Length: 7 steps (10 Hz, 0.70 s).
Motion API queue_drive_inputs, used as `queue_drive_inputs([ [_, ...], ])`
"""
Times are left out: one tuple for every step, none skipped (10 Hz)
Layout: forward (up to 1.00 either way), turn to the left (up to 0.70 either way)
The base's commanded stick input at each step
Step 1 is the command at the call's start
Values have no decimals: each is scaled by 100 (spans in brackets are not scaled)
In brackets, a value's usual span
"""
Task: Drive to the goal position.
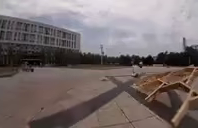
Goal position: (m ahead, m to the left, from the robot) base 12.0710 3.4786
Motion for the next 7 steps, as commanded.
queue_drive_inputs([
  [70, 0],
  [70, -6],
  [70, -24],
  [70, -34],
  [70, -20],
  [70, -3],
  [70, 0],
])
